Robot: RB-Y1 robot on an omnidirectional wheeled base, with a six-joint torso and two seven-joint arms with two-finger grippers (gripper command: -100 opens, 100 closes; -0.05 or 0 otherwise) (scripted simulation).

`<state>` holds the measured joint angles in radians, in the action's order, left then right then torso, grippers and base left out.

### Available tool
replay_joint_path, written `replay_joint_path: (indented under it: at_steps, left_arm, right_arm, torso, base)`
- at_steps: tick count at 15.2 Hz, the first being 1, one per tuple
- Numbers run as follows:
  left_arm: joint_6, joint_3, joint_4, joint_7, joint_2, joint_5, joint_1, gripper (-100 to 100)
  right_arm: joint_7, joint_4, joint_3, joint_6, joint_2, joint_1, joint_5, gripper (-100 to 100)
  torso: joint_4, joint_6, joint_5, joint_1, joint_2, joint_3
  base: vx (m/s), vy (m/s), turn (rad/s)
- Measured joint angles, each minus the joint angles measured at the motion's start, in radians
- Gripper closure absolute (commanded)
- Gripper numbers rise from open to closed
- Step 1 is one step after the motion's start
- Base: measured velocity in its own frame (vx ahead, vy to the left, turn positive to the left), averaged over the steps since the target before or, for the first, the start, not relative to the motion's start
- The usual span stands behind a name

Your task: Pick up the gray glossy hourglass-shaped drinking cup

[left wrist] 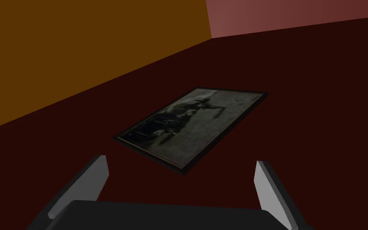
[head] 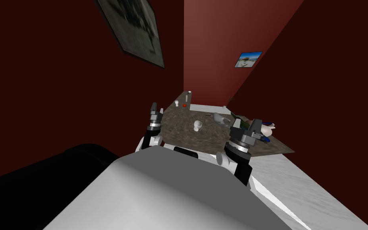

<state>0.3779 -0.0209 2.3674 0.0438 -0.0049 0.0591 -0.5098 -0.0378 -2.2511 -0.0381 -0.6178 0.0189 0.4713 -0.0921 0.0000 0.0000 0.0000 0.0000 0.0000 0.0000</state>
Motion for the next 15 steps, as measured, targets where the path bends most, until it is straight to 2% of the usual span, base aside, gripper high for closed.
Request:
replay_joint_path:
  at_steps: [15]
  left_arm:
    - [0.0,0.0,0.0,0.0,0.0,0.0,0.0,0]
  right_arm:
    - [0.053,0.098,-0.043,-0.013,0.291,-0.024,0.059,-100]
  torso:
    - [0.0,0.0,0.0,0.0,0.002,0.001]
  base:
    - [-0.027,0.015,0.037]
